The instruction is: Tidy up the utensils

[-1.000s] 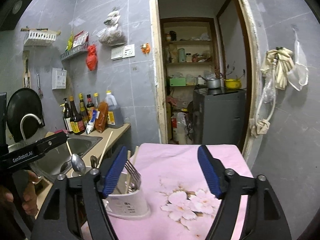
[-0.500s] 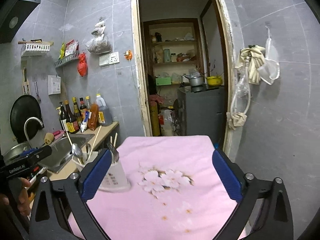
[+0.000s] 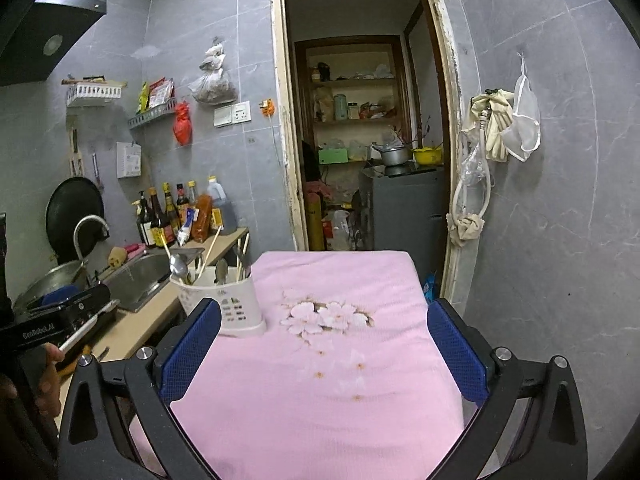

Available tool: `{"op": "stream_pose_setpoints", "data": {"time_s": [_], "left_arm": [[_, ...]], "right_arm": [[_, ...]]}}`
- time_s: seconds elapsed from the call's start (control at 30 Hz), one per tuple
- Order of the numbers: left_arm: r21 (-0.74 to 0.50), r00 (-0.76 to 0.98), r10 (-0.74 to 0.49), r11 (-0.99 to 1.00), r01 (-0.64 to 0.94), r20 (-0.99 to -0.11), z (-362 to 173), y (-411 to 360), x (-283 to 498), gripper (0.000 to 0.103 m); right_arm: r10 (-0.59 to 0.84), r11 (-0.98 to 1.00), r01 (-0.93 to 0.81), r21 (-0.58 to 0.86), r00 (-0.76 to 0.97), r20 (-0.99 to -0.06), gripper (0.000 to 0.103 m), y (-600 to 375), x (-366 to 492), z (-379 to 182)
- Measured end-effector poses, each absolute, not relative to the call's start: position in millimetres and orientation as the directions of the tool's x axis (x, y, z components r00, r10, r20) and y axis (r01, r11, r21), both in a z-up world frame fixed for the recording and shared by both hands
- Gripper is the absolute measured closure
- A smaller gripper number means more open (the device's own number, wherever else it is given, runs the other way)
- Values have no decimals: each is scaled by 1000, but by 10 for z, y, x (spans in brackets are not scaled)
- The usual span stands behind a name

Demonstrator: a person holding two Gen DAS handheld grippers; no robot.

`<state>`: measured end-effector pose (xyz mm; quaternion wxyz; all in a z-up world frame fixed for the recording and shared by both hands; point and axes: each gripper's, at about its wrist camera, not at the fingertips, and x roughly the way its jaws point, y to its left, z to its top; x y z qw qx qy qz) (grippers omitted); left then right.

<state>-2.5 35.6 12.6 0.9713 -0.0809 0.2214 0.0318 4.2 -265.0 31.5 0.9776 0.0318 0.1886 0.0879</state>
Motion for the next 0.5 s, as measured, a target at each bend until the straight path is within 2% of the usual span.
{"op": "stream_pose_setpoints", "data": {"time_s": [0.5], "left_arm": [[-116,892,11,991,-71,-451,104,221,-459,1]], "right_arm": [[181,983,-157,92,906,-384,2,-2775,-253,316]]}}
